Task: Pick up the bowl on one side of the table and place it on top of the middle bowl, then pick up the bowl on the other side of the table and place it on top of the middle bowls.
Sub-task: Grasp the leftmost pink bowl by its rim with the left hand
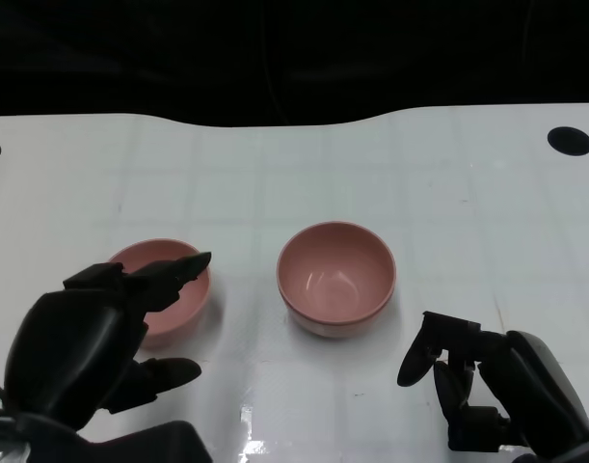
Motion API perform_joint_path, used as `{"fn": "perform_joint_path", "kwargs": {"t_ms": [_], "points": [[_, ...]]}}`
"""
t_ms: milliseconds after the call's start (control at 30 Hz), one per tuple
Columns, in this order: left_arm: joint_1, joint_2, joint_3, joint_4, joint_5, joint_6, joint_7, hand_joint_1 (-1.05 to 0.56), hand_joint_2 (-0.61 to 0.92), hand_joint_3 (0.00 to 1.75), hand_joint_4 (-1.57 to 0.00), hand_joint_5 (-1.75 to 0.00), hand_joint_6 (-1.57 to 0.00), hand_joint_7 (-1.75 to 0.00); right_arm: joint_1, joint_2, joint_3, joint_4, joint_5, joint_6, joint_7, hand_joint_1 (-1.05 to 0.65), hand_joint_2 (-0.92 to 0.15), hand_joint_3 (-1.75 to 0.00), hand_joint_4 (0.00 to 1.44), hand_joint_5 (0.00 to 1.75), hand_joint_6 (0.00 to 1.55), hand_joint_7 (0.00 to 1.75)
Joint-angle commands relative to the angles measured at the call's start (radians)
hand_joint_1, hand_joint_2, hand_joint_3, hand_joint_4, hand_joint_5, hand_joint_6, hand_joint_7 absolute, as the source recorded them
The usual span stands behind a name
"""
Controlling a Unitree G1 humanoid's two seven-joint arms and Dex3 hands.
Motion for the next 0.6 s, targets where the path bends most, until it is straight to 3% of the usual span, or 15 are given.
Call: {"fn": "perform_joint_path", "kwargs": {"t_ms": [33,167,300,600], "points": [[-0.026,0.024,-0.026,0.012,0.081,0.035,0.018,-0.48,0.82,0.0,-0.46,-0.56,-0.49,-0.01,0.001,-0.002,-0.017,-0.013,0.008,0.005,0.004,-0.11,-0.19,-1.56,0.9,1.75,0.79,1.47],[-0.055,0.042,-0.056,0.041,0.161,0.074,0.009,-0.5,0.82,0.0,-0.41,-0.6,-0.49,-0.01,0.001,0.004,-0.017,-0.015,0.0,0.005,-0.003,-0.11,-0.19,-1.56,0.9,1.75,0.8,1.47],[-0.094,0.055,-0.086,0.081,0.209,0.124,-0.029,-0.54,0.84,0.01,-0.37,-0.54,-0.49,0.0,-0.001,0.003,-0.018,-0.015,-0.005,0.004,0.0,-0.11,-0.19,-1.56,0.9,1.75,0.8,1.46],[-0.189,0.066,-0.16,0.21,0.276,0.239,-0.074,-0.54,0.85,0.0,-0.48,-0.32,-0.5,0.0,0.003,0.009,-0.018,-0.023,-0.014,0.009,0.0,-0.11,-0.19,-1.56,0.9,1.75,0.8,1.45]]}}
